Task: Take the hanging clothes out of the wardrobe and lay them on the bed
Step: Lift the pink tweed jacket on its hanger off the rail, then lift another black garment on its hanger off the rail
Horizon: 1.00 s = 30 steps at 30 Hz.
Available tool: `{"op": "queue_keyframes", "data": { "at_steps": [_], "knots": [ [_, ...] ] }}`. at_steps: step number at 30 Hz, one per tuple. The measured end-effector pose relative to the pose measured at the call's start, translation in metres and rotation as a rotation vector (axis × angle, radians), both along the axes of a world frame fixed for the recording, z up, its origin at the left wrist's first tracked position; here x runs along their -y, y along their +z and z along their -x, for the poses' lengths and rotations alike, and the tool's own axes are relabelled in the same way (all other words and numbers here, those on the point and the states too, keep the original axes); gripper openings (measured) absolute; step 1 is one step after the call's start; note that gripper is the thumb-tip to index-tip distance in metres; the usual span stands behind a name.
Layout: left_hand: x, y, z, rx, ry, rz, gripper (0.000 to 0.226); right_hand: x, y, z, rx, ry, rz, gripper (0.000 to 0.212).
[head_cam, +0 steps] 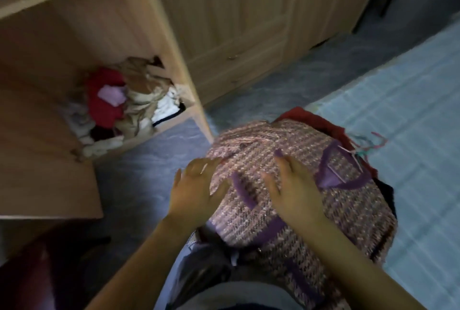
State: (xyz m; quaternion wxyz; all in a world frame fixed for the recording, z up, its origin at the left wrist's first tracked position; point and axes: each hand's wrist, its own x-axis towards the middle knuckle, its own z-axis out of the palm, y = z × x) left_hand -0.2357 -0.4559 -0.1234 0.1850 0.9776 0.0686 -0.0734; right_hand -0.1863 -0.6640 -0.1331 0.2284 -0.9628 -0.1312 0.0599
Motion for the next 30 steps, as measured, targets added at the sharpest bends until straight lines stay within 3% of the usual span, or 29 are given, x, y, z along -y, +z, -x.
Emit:
{"op": "queue_keyframes", "data": {
  "at_steps": [11,16,23,30],
  "knots": [
    [-0.213,0.024,0.034,0.111,0.32,-0.014,0.074,-0.242,0.025,0.0,0.088,0.235,-0.081,0.054],
    [-0.339,0.062,0.044,0.194,0.412,-0.124,0.074,-0.38,0.052,-0.025,0.18,0.39,-0.145,0.058],
    [-0.489,0.15,0.004,0.362,0.463,-0.337,0.076,-0.545,0.143,-0.094,0.467,0.577,-0.203,0.063],
    [-0.617,0.247,-0.101,0.601,0.47,-0.452,0.075,-0.681,0.264,-0.198,0.747,0.676,-0.353,0.07]
  ]
}}
